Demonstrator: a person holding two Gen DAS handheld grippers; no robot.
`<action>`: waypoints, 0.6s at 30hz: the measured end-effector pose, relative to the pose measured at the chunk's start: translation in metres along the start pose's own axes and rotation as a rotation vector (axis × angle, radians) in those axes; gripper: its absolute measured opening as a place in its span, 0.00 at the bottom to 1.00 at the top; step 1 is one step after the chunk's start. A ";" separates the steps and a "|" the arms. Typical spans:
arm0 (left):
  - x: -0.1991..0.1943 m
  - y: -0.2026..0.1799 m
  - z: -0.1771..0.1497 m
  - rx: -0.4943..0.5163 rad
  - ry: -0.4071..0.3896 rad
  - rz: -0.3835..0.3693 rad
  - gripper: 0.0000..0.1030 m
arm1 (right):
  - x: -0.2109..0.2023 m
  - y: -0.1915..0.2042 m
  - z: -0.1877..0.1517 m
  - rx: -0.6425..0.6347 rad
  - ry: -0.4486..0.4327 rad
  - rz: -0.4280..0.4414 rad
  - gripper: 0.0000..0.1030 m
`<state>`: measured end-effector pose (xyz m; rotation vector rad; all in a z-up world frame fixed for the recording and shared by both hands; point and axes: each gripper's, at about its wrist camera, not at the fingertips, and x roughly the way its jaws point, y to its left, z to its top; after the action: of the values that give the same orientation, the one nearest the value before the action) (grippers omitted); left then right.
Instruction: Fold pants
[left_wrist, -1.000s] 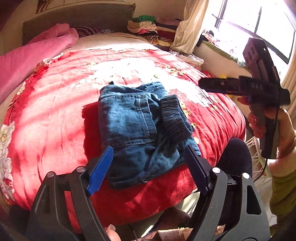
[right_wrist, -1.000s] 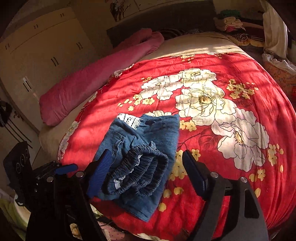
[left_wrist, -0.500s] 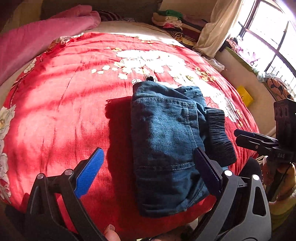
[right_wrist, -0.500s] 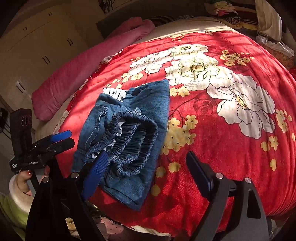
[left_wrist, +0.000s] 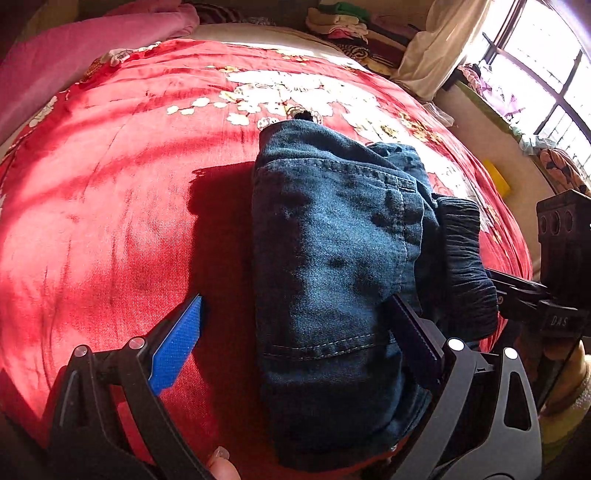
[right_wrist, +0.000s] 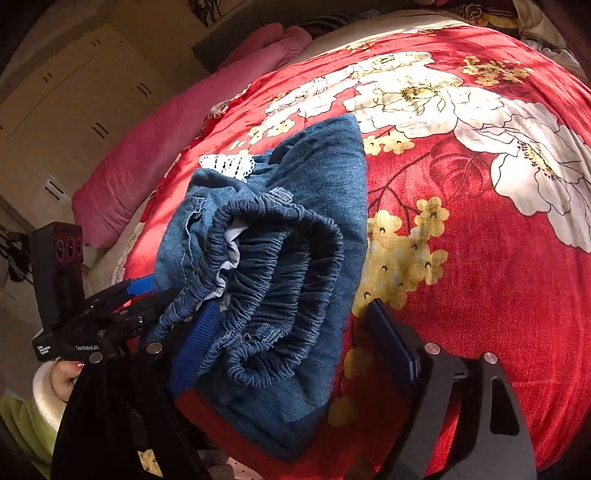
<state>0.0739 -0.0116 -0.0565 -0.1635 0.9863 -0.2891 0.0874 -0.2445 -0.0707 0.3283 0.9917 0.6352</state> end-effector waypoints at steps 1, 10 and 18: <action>0.001 0.000 0.000 0.000 -0.001 0.000 0.88 | 0.003 0.002 0.000 -0.007 0.003 0.000 0.66; 0.005 -0.008 0.002 -0.001 0.008 -0.029 0.69 | 0.001 0.015 -0.001 -0.037 -0.033 -0.030 0.40; -0.005 -0.025 0.005 0.032 -0.001 -0.035 0.28 | -0.012 0.035 0.000 -0.124 -0.081 -0.090 0.31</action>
<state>0.0712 -0.0334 -0.0432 -0.1515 0.9779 -0.3364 0.0710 -0.2244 -0.0439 0.1973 0.8808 0.5944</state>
